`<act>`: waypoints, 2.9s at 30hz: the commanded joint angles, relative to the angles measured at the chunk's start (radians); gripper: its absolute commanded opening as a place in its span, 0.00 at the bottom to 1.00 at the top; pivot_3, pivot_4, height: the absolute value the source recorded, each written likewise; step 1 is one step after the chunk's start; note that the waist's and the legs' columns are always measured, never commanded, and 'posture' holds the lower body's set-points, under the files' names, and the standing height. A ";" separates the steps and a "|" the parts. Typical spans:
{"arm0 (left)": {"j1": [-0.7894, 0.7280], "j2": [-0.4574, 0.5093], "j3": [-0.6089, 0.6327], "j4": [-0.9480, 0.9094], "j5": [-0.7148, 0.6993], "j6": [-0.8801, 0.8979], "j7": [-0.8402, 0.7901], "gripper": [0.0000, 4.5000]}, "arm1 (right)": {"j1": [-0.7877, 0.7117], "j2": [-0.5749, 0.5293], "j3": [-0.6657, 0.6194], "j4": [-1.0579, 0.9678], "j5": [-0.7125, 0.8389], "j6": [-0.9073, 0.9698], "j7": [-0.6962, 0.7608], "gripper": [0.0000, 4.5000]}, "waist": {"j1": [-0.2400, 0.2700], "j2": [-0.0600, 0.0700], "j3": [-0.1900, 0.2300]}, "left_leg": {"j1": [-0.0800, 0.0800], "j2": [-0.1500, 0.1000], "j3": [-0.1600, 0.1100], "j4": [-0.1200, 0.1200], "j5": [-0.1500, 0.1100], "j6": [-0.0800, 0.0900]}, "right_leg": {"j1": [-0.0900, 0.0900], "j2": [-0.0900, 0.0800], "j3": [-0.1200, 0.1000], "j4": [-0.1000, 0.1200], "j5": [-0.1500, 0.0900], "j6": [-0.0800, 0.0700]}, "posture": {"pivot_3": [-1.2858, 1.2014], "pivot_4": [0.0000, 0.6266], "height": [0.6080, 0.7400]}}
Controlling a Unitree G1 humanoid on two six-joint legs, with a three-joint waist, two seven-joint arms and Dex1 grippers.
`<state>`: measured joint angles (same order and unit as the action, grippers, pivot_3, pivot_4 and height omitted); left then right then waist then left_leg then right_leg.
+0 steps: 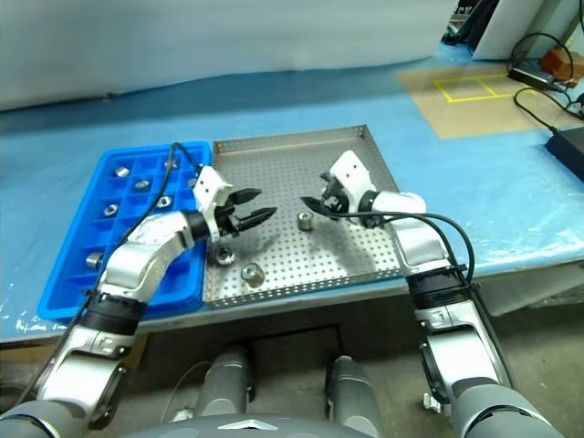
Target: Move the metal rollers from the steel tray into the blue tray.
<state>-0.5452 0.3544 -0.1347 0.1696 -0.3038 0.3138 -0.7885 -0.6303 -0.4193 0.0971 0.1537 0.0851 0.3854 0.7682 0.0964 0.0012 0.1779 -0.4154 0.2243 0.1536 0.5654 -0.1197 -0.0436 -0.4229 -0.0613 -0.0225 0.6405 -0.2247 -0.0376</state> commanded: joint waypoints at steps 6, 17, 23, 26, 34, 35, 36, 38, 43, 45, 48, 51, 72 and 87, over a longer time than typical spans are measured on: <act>-0.131 -0.102 -0.052 0.221 0.062 -0.110 -0.091 0.69 | 0.079 -0.073 -0.100 -0.143 0.020 0.044 -0.069 0.79 | -0.014 0.000 0.000 | 0.002 0.000 0.002 0.000 0.000 0.001 | 0.001 0.000 0.001 -0.001 0.000 0.001 | 0.44 0.24 1.00; -0.248 -0.158 -0.008 0.453 0.095 -0.181 -0.092 0.69 | 0.181 -0.081 -0.119 -0.260 0.012 0.101 -0.148 0.79 | -0.052 0.000 0.000 | 0.005 0.000 0.005 0.000 -0.002 0.004 | 0.003 0.000 0.004 -0.001 0.000 0.001 | 0.40 0.24 1.00; -0.258 -0.193 0.011 0.461 0.060 -0.150 -0.155 0.89 | 0.189 -0.086 -0.112 -0.264 0.006 0.097 -0.174 0.79 | -0.056 0.000 0.000 | 0.006 0.000 0.006 -0.001 -0.003 0.005 | 0.003 0.000 0.004 -0.003 0.000 0.001 | 0.40 0.24 1.00; -0.256 -0.201 0.013 0.457 0.068 -0.148 -0.162 0.99 | 0.191 -0.085 -0.110 -0.269 0.009 0.098 -0.179 0.79 | -0.056 0.000 0.000 | 0.005 0.000 0.007 -0.001 -0.004 0.007 | 0.003 0.000 0.005 -0.004 0.000 0.001 | 0.40 0.24 1.00; -0.258 -0.195 -0.038 0.529 0.176 -0.145 -0.118 0.99 | 0.199 -0.085 -0.090 -0.258 -0.006 0.077 -0.191 0.79 | -0.058 0.000 0.000 | 0.007 0.000 0.010 -0.001 -0.005 0.008 | 0.003 0.000 0.007 -0.005 0.000 0.001 | 0.40 0.24 1.00; -0.258 -0.193 -0.045 0.540 0.192 -0.147 -0.110 0.99 | 0.200 -0.084 -0.088 -0.259 -0.006 0.077 -0.192 0.79 | -0.058 0.000 0.000 | 0.007 0.000 0.010 -0.002 -0.005 0.008 | 0.003 0.000 0.008 -0.005 0.000 0.001 | 0.40 0.24 1.00; -0.261 -0.196 -0.042 0.552 0.196 -0.140 -0.101 0.99 | 0.200 -0.082 -0.088 -0.260 -0.005 0.078 -0.193 0.79 | -0.058 0.000 0.000 | 0.007 0.000 0.010 -0.002 -0.005 0.009 | 0.003 0.000 0.008 -0.005 0.000 0.001 | 0.40 0.24 1.00; -0.266 -0.205 -0.031 0.567 0.194 -0.125 -0.089 0.99 | 0.198 -0.081 -0.086 -0.258 -0.007 0.076 -0.195 0.79 | -0.058 0.000 0.000 | 0.008 0.000 0.011 -0.003 -0.005 0.008 | 0.003 0.000 0.008 -0.006 0.000 0.001 | 0.40 0.24 1.00; -0.260 -0.215 -0.047 0.575 0.214 -0.126 -0.087 0.99 | 0.196 -0.086 -0.083 -0.246 -0.021 0.065 -0.199 0.79 | -0.058 0.000 0.000 | 0.008 0.000 0.012 -0.003 -0.005 0.009 | 0.003 0.000 0.009 -0.007 0.000 0.001 | 0.40 0.24 1.00; -0.259 -0.219 -0.050 0.583 0.222 -0.125 -0.080 0.99 | 0.197 -0.085 -0.084 -0.244 -0.024 0.062 -0.203 0.79 | -0.058 0.000 0.000 | 0.008 0.000 0.012 -0.003 -0.006 0.010 | 0.003 0.000 0.010 -0.007 0.000 0.001 | 0.40 0.24 1.00; -0.260 -0.223 -0.050 0.594 0.234 -0.126 -0.067 0.99 | 0.201 -0.083 -0.082 -0.244 -0.030 0.059 -0.207 0.79 | -0.058 0.000 0.000 | 0.010 0.000 0.013 -0.003 -0.006 0.010 | 0.005 0.000 0.010 -0.009 0.001 0.001 | 0.40 0.24 1.00; -0.255 -0.226 -0.041 0.590 0.226 -0.146 -0.086 0.99 | 0.206 -0.083 -0.081 -0.248 -0.031 0.060 -0.208 0.79 | -0.058 0.000 0.000 | 0.011 0.000 0.013 -0.005 -0.006 0.011 | 0.008 0.000 0.010 -0.015 0.003 0.004 | 0.40 0.24 1.00; -0.125 -0.134 0.064 0.159 0.055 -0.024 -0.157 0.40 | 0.143 -0.053 -0.053 -0.264 0.047 0.085 -0.124 0.79 | -0.062 0.001 0.000 | 0.009 -0.001 0.022 -0.009 -0.012 0.018 | 0.005 -0.003 0.013 -0.024 0.004 0.006 | 0.42 0.24 1.00; 0.272 0.072 0.283 -0.439 -0.077 0.202 0.070 0.40 | -0.167 0.094 0.134 -0.022 0.136 -0.020 0.213 0.79 | -0.030 0.000 0.001 | 0.009 -0.001 0.022 -0.020 -0.009 0.013 | 0.002 -0.004 0.011 -0.026 0.004 0.005 | 0.58 0.24 1.00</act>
<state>-0.2868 0.4158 0.1045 -0.1947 -0.3566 0.5088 -0.7538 -0.7651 -0.3374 0.2196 0.1171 0.2042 0.4088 0.9458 0.0664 0.0013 0.1785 -0.4065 0.2234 0.1760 0.5451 -0.1282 -0.0308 -0.4214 -0.0649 -0.0119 0.6141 -0.2208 -0.0325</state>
